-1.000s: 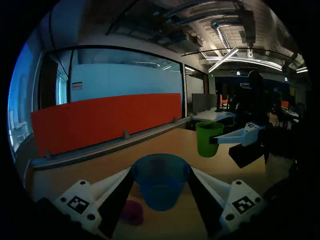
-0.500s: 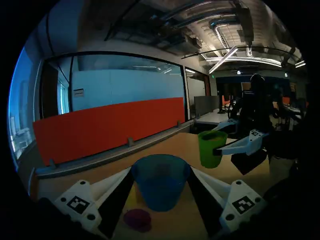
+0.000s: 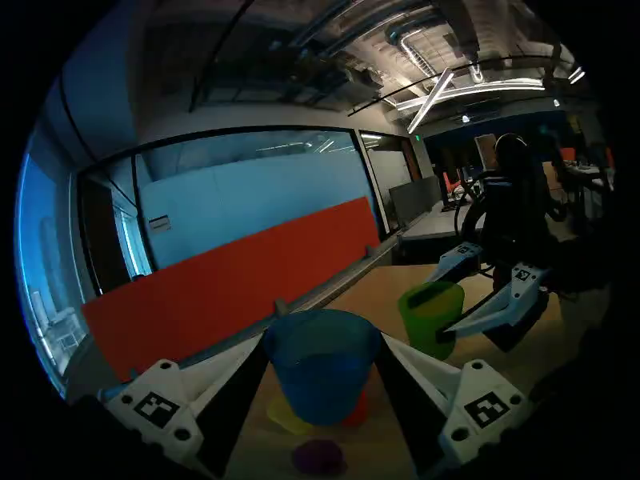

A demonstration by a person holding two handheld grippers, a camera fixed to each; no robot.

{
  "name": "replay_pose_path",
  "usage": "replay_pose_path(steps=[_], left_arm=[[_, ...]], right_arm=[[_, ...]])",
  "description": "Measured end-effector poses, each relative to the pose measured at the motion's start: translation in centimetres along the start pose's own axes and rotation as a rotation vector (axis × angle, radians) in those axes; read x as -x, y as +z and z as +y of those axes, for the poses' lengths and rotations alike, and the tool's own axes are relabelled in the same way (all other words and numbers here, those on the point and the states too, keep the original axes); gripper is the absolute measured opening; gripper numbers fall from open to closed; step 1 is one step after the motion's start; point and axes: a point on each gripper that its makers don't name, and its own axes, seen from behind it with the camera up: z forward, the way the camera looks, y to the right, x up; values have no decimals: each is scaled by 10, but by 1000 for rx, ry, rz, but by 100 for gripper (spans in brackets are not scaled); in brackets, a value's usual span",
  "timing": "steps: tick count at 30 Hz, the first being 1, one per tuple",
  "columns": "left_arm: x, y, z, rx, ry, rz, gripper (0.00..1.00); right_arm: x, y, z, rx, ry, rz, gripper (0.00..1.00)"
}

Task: Pour water

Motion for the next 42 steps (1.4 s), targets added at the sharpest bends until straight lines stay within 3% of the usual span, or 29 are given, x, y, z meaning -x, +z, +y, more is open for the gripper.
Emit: replay_pose_path(steps=[20, 42], left_arm=[[-29, 9, -9, -30, 183, 22, 88], [-54, 7, -4, -35, 389, 38, 88]], right_arm=[[5, 19, -24, -66, -4, -3, 91], [3, 35, -46, -116, -11, -5, 90]])
